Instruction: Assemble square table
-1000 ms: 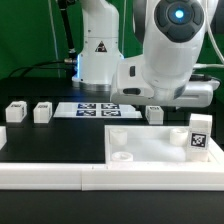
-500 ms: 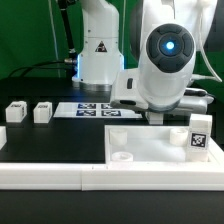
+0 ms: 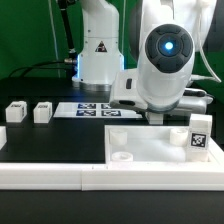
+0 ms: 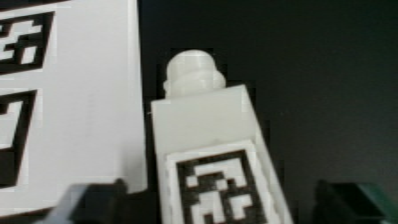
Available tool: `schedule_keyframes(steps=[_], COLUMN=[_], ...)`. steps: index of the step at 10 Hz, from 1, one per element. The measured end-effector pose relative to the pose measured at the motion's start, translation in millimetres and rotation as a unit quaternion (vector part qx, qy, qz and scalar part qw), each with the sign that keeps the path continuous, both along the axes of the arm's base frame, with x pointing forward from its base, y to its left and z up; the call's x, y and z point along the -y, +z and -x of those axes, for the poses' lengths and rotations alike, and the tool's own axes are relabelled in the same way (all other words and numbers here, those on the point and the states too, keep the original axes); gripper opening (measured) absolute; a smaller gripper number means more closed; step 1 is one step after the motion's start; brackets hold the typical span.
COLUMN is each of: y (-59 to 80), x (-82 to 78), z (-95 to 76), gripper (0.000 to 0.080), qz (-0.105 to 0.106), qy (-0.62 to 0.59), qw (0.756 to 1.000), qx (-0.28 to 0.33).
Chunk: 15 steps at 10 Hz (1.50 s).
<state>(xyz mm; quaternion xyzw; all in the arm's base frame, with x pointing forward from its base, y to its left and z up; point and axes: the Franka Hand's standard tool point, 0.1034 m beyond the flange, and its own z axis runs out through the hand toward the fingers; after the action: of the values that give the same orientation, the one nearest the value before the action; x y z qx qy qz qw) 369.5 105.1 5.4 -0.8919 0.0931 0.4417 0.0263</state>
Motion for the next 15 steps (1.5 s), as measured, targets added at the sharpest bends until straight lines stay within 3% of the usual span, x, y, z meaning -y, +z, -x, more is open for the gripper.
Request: schedule_keyframes(steps=[1, 2, 8, 9, 12, 15], y=[0.0, 0.0, 0.0, 4.8, 58.3, 83.4], x=[0.1, 0.2, 0.8, 6.1, 49.5, 79.6], z=[0.0, -0.1, -0.1, -2.9, -45.9, -59.9], gripper=[0.0412, 0.0288, 0.0288, 0.0288, 0.0289, 0.0289], qz=[0.000, 0.000, 0.000, -0.010, -0.036, -0.036], qy=[0.000, 0.000, -0.001, 0.008, 0.007, -0.015], qw=[1.000, 1.000, 1.000, 1.000, 0.999, 0.998], qx=[0.000, 0.000, 0.000, -0.002, 0.021, 0.041])
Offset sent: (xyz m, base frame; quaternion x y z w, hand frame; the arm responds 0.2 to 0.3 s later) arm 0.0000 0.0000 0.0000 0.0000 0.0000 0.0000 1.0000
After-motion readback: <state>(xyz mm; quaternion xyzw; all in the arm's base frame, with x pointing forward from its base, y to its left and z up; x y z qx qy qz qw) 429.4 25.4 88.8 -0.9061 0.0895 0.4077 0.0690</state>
